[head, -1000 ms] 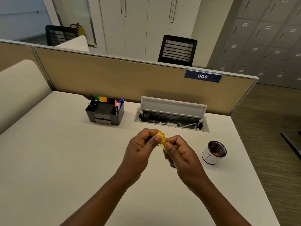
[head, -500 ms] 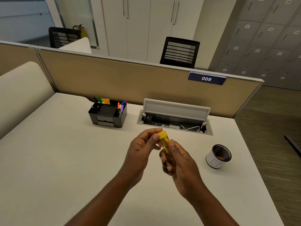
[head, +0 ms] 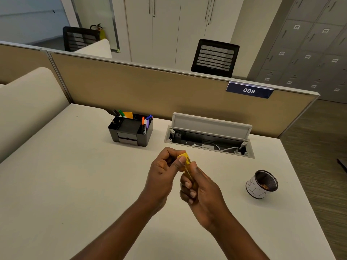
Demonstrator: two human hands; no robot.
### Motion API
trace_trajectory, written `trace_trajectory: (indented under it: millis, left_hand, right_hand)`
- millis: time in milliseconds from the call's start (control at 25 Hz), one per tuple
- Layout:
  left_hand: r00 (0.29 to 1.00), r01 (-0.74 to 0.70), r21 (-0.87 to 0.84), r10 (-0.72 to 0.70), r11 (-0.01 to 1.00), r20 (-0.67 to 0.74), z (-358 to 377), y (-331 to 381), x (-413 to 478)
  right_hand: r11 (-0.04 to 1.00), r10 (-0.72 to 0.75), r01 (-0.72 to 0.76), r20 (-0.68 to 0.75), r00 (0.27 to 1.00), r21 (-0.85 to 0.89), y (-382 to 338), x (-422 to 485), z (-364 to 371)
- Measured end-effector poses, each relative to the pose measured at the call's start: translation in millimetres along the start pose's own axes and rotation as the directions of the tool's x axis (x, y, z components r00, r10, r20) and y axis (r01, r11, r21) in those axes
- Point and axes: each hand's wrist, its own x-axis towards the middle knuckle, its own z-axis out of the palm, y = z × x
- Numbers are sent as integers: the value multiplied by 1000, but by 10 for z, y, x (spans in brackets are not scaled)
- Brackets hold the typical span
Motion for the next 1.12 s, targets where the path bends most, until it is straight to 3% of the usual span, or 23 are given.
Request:
trace_trajectory:
  millis: [240,360,440,560,680,760,840,920,1120]
  left_hand:
    - [995,79,4,-79,997,66,-187,-91,46]
    - [993,113,11,-113,994,40,-316,-211,72]
    - [992,124,57,-124,991,-14,-425,-304,115]
    - [983,166,210,-145,964,-110,-652,-477,232]
    - [964,229,334,-164,914,-211,-952,-667,433]
    - [953,249,430,-141,868,-267,-1168,-760,607]
    - [950,232,544,-68,806,-305,-1372,-810,805]
    - [949,203,616,2,761,-315,-1556,-813,1022]
    - [941,176,729,105,661,-322,-1971,-829,1584]
  right_hand:
    - [999,39,-40,-89,995,-14,130,254,103]
    - [986,58,-73,-106,993,-150,229,417,140]
    - [934,37,-88,-151,988,-346,351,541,140]
    - [754,-111,-12,-146,983,-657,632,769,121]
    - [568,-235,91,-55,970,-818,961,1010,42]
    - [371,-245,92,-1,970,-924,1179,1189,-61]
    - [73,-194,69,54,980,-995,1410,1357,-224]
    - [-126,-67,53,62,996,-991,1611,1480,-361]
    - [-327,102,83,53,993,-941,1947,1639,-510]
